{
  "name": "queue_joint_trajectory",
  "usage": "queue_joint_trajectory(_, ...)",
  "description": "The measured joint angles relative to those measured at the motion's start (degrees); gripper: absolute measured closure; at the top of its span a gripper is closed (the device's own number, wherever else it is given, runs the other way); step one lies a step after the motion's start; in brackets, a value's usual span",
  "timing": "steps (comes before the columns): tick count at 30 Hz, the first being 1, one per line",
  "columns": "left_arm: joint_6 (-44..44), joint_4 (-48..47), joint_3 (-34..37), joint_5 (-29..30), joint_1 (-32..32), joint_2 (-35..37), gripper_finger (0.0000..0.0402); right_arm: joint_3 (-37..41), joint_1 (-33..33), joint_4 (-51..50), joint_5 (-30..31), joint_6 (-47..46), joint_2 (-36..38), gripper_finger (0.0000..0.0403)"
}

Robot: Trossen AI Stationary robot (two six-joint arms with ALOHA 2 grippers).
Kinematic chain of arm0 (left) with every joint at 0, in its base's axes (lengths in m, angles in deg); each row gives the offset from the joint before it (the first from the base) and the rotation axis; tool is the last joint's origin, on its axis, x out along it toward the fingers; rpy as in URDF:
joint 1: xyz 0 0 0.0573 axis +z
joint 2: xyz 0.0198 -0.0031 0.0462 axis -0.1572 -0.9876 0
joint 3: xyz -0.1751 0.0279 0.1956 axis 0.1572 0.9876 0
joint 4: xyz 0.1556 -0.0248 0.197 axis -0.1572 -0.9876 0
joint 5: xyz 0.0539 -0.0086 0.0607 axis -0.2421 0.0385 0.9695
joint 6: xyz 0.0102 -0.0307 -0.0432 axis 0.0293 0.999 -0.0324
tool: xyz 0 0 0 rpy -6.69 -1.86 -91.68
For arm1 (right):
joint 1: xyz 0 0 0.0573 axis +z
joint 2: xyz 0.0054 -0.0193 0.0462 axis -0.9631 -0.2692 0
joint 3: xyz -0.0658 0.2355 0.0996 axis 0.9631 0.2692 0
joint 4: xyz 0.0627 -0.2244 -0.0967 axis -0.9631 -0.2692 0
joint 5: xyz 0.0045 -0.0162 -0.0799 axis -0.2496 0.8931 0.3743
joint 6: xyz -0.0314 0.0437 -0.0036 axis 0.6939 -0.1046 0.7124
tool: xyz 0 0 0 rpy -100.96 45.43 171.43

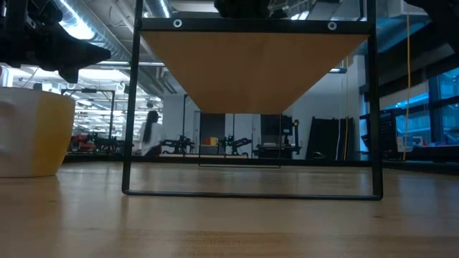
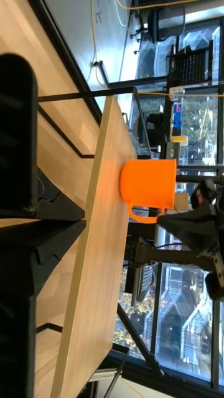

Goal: Stack small to large cups/mugs on shelf
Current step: Put the orange mug on the shelf

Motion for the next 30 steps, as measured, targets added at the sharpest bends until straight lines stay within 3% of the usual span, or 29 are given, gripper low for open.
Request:
queue_joint_trajectory(8, 0.0, 0.0, 0.0, 0.0, 0.0, 0.0, 0.0401, 0.6, 2.2, -1.2, 1.2, -1.4, 0.1, 0.0400)
queue_joint_trajectory(18, 0.0, 0.0, 0.0, 0.0, 0.0, 0.0, 0.0401, 0.6, 3.4, -10.5, 13.5, -3.9, 0.1, 0.0400)
queue_joint_trajectory(30, 0.0, 0.0, 0.0, 0.0, 0.0, 0.0, 0.0401, 0.6, 3.8, -14.1, 14.1, -6.0, 0.1, 0.0400)
